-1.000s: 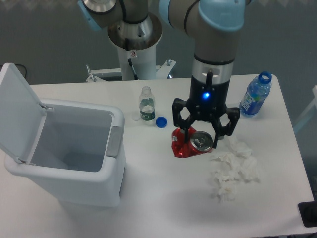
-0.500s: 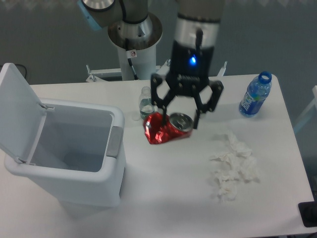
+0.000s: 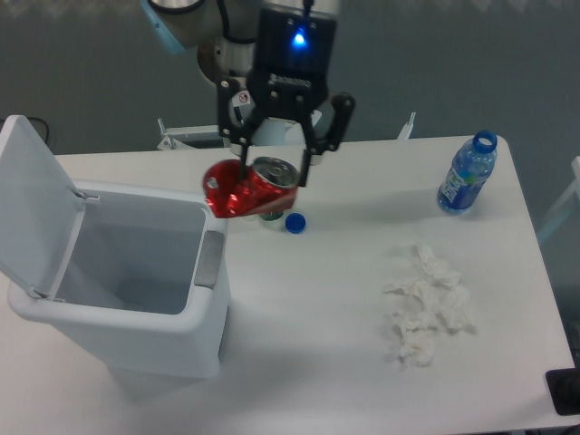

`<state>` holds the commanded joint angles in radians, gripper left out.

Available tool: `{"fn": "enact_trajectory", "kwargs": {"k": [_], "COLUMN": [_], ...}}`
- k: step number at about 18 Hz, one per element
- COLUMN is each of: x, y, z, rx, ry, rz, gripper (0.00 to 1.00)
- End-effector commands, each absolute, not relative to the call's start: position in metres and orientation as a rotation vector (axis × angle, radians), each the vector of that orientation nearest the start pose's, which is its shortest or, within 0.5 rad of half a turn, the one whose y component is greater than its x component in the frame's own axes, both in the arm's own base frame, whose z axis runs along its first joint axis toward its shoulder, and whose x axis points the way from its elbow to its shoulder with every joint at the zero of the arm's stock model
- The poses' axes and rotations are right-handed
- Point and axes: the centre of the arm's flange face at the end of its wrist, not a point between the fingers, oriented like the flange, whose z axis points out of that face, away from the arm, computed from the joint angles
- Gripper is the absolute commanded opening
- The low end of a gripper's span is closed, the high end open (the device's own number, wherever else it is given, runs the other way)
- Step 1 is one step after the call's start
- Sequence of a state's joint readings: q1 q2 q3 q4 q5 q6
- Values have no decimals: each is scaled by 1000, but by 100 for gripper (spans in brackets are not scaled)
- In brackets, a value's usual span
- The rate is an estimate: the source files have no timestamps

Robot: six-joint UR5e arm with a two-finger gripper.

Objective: Place the cans in the trash can
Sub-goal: 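Carry the red can over the open white trash bin, then lower the red can into the trash bin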

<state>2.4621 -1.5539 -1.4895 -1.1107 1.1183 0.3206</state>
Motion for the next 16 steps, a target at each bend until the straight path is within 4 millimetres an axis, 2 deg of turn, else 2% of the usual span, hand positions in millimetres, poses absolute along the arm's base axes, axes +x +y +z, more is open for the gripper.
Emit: {"fn": "enact_trajectory", "kwargs": {"k": [4,10,16], "x": [-278,-256,-250], "y": [476,524,531], "z": [601,570,562], "rx": [-2355,-2384,-2400], "ry": [-523,-448,-434], "rz": [-72,-135,-148], "gripper": [60,61,61]}}
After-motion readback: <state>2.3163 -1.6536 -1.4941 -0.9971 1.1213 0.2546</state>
